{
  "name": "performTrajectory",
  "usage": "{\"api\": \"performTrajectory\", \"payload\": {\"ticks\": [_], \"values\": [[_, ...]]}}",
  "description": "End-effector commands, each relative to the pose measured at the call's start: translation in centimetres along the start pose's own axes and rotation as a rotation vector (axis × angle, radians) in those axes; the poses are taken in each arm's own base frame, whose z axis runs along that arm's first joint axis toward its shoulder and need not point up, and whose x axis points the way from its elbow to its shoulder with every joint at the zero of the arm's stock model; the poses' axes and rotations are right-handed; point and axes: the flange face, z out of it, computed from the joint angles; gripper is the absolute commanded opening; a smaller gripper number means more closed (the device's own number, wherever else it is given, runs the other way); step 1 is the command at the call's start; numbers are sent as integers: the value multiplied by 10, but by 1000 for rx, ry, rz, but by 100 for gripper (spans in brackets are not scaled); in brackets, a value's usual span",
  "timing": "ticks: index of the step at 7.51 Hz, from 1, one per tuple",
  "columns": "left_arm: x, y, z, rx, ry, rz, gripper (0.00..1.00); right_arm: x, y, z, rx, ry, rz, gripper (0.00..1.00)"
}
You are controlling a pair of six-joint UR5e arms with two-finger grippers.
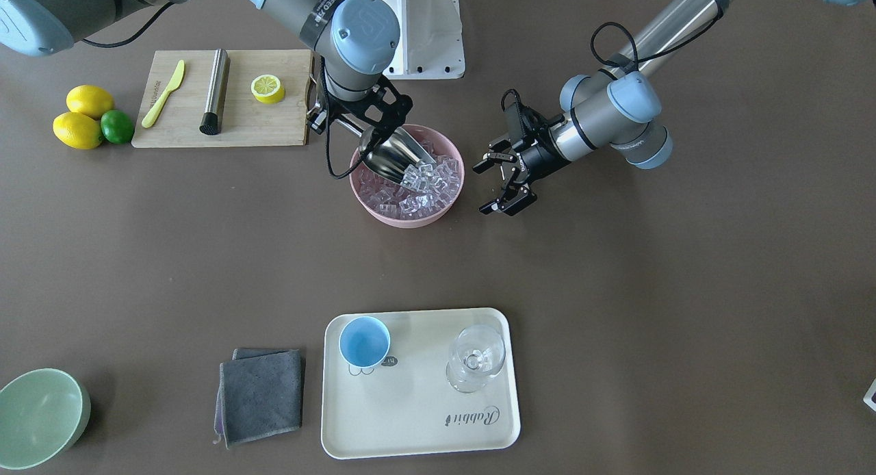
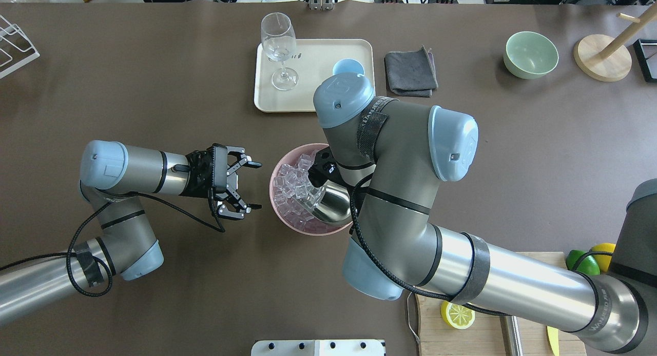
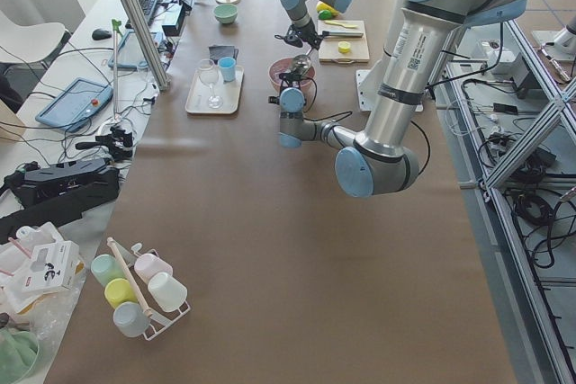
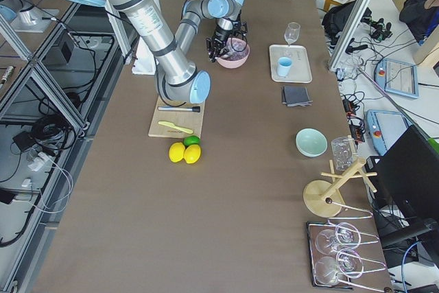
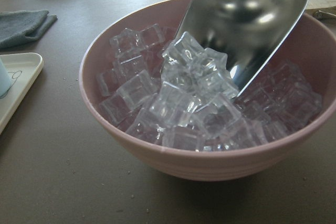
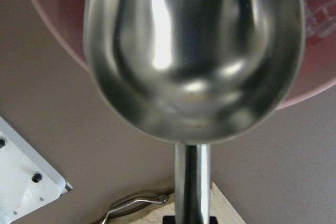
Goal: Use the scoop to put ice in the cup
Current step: 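Drag the scoop through the ice with the right gripper to fill it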
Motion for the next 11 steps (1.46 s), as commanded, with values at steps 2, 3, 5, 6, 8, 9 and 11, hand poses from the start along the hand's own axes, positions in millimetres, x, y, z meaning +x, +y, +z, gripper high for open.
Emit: {"api": "performTrajectory", "payload": {"ticks": [2,3,5,6,8,9,11], "values": [[0,0,0,0,0,0,98,4,27,3,133,65,-90,0],[0,0,0,0,0,0,98,9,30,13,173,72,-111,0],[0,0,0,0,0,0,98,9,38,12,223,73,-147,0],[0,0,0,0,0,0,98,6,48,5,245,81,-173,0],[0,0,0,0,0,0,98,3,57,-5,273,89,-199,0],[0,-1,0,0,0,0,98,2,61,-7,283,92,-205,0],[0,0,0,-1,0,-1,98,6,70,-1,337,92,-232,0]]}}
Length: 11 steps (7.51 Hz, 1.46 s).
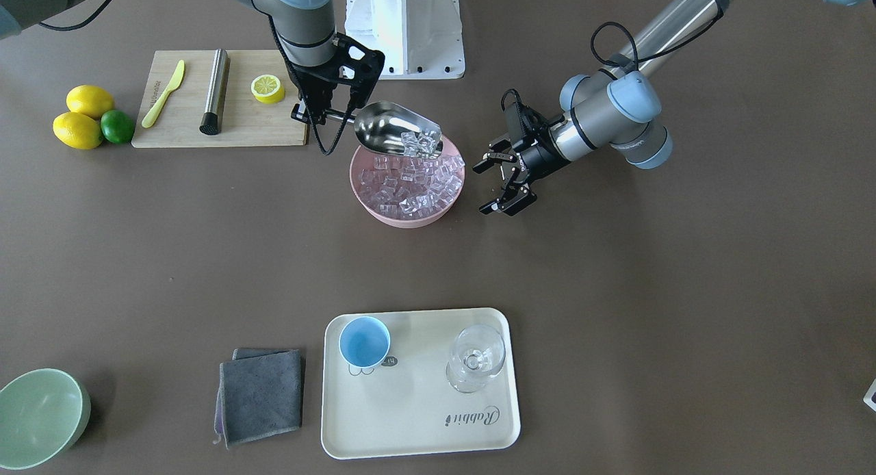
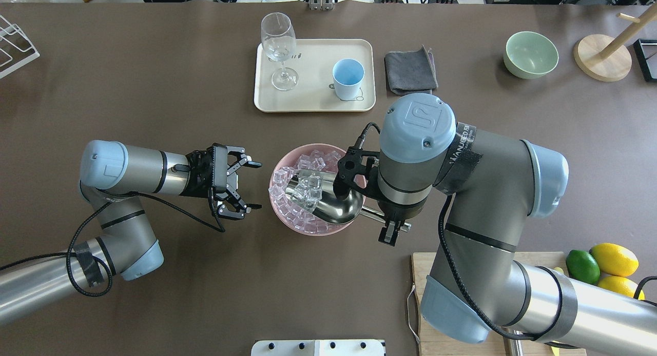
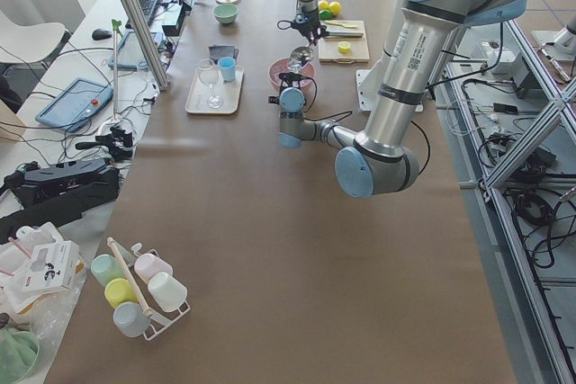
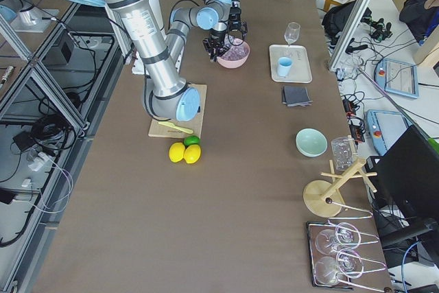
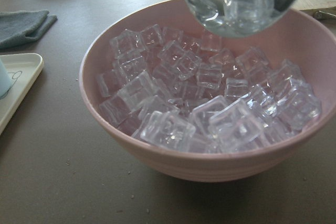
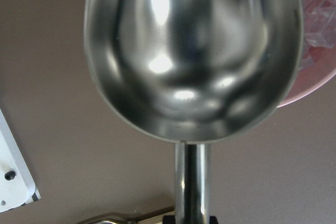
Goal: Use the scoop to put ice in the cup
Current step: 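Lift the filled scoop out of the bowl with the right gripper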
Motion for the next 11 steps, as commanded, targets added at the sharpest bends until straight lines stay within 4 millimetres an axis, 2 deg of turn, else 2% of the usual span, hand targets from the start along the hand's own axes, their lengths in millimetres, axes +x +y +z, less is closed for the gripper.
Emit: {"api": "performTrajectory", "payload": {"ticks": [1,3,5,6,8,9,10,11], "values": [[0,-1,0,-1,0,-1,98,0,11,2,59,-3,-25,0],[3,-6,-8,1,-5,1,98,-5,24,-10,87,3,-24,0],[5,-11,-13,-9,-16,-4,98,-8,28,-29,128,17,57,0],[3,-13,-10,-19,-17,-8,98,-5,25,-29,155,36,120,0],[1,-13,-10,-25,-35,-14,98,25,37,-38,166,61,239,0],[1,-15,-10,-22,-39,-12,98,40,37,-35,164,71,404,0],[0,-18,-12,-22,-51,-12,98,49,40,-39,170,63,520,0],[2,-26,-16,-31,-52,-15,98,51,47,-34,149,10,631,0]]}}
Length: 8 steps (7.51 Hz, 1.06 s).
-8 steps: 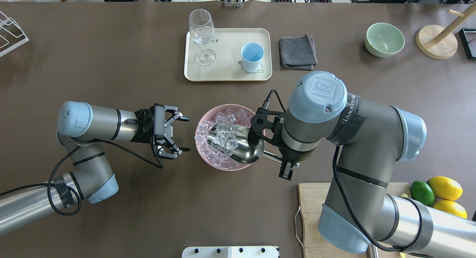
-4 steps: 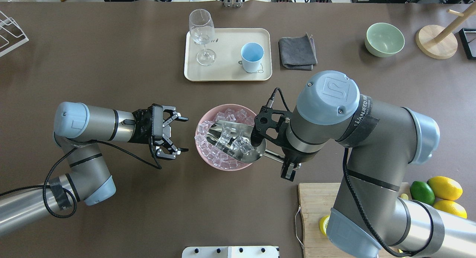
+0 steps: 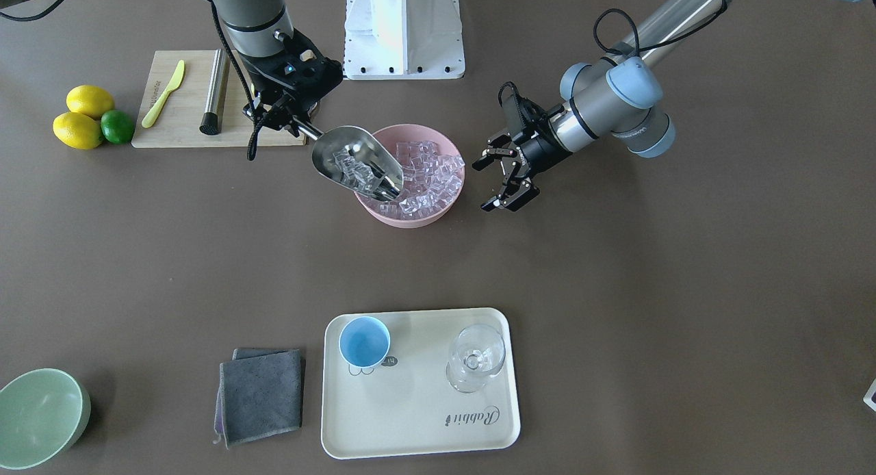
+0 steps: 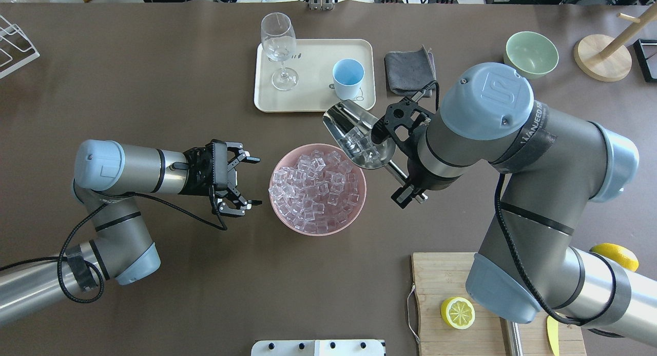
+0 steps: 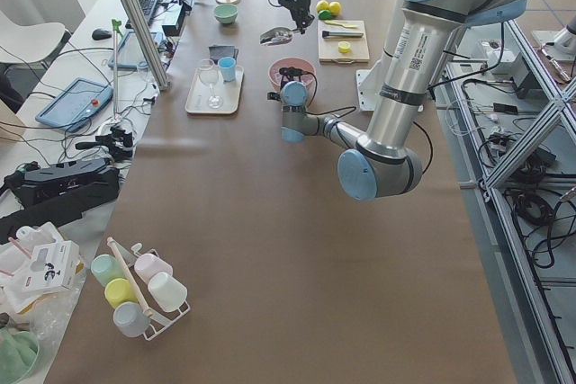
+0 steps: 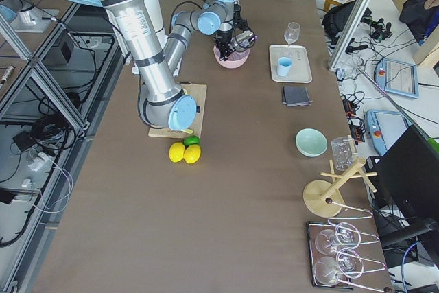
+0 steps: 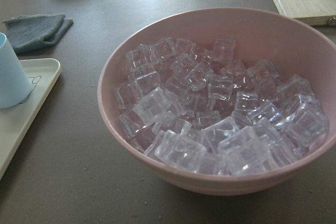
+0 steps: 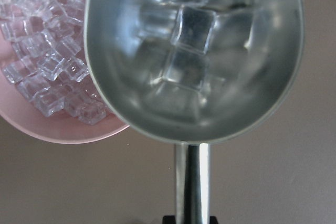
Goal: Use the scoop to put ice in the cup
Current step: 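Carry the ice-filled scoop toward the light-blue cup while the left arm withdraws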
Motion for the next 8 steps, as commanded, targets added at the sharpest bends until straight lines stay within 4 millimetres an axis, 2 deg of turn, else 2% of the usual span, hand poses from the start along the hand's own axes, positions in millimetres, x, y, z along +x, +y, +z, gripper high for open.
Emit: {"api": "performTrajectory", "payload": {"ticks": [1,4,5,6,7,8], "values": [[4,-8,-13,-23,-8,-7,98,13,5,4,-37,-31,322,0],[11,0,-52,-151,-16,-58,98,33,2,12,-73,-22,410,0],[13,3,-74,-182,-26,-71,98,36,0,11,-79,-30,420,0],[14,3,-92,-190,-33,-73,98,43,-9,6,-97,-56,446,0],[7,9,-116,-216,-63,-87,98,47,-31,0,-135,-82,477,0],[1,12,-130,-231,-79,-99,98,52,-54,-3,-168,-95,514,0]]}}
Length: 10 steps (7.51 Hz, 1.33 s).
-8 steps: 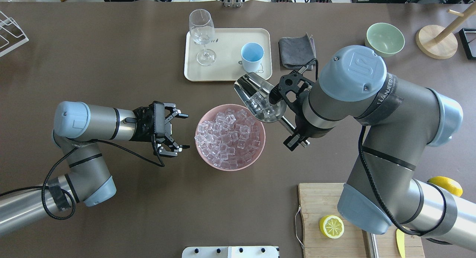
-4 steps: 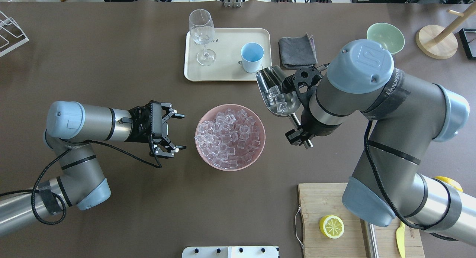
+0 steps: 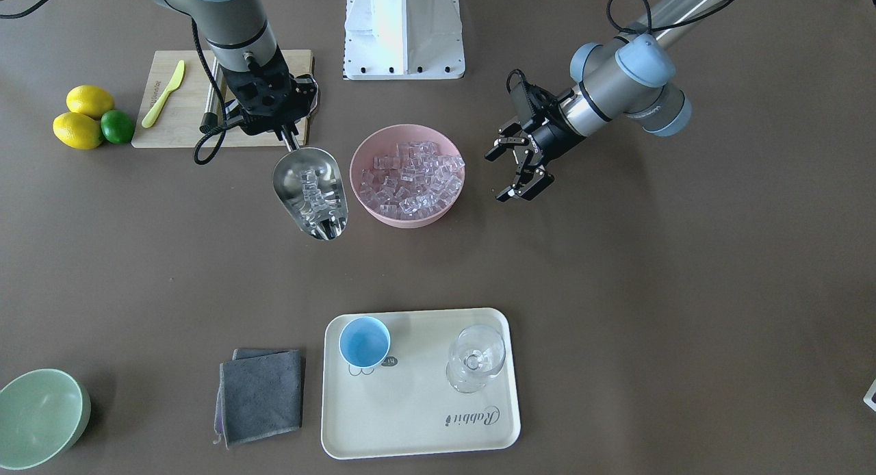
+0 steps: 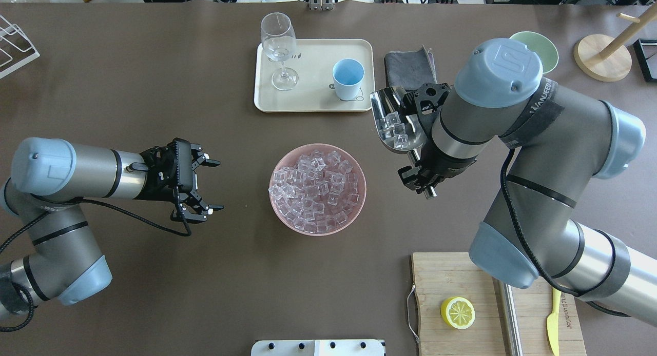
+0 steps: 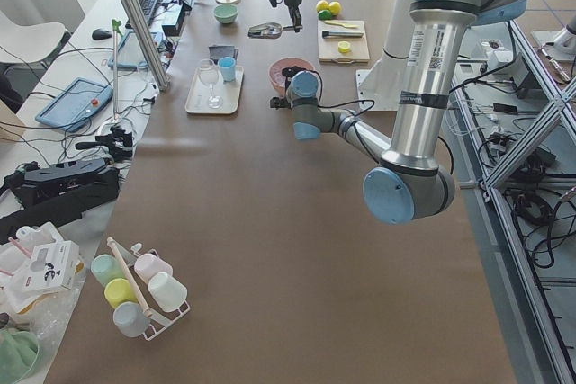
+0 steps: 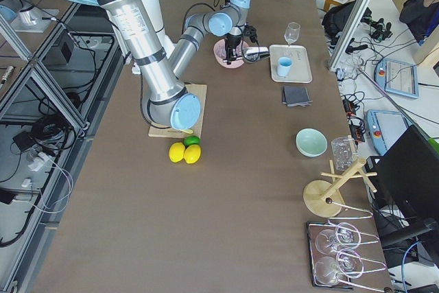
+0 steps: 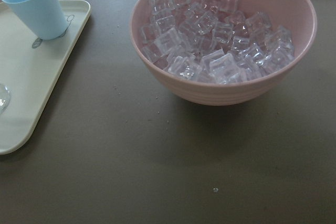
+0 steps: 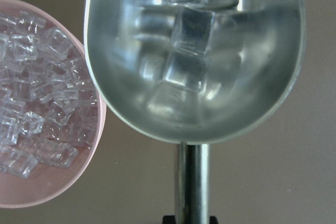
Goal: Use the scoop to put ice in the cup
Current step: 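Carry the ice-filled scoop toward the light-blue cup while the left arm withdraws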
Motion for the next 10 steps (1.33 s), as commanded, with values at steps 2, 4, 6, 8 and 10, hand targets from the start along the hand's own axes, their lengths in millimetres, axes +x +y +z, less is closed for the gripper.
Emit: {"api": "performTrajectory", "payload": {"ticks": [2,4,6,8,10], "values": [[-29,31,-62,-79,-38,-67,98,-13,-93,-12,-148,-81,148,0],[-57,71,-111,-155,53,-193,98,-30,-131,-5,-223,-121,198,0],[-92,119,-165,-262,93,-415,98,-40,-143,-5,-282,-139,240,0],[-123,162,-217,-338,-1,-558,98,-46,-145,-13,-313,-117,268,0],[-133,204,-249,-448,-45,-770,98,-57,-161,-35,-341,-95,273,0]]}}
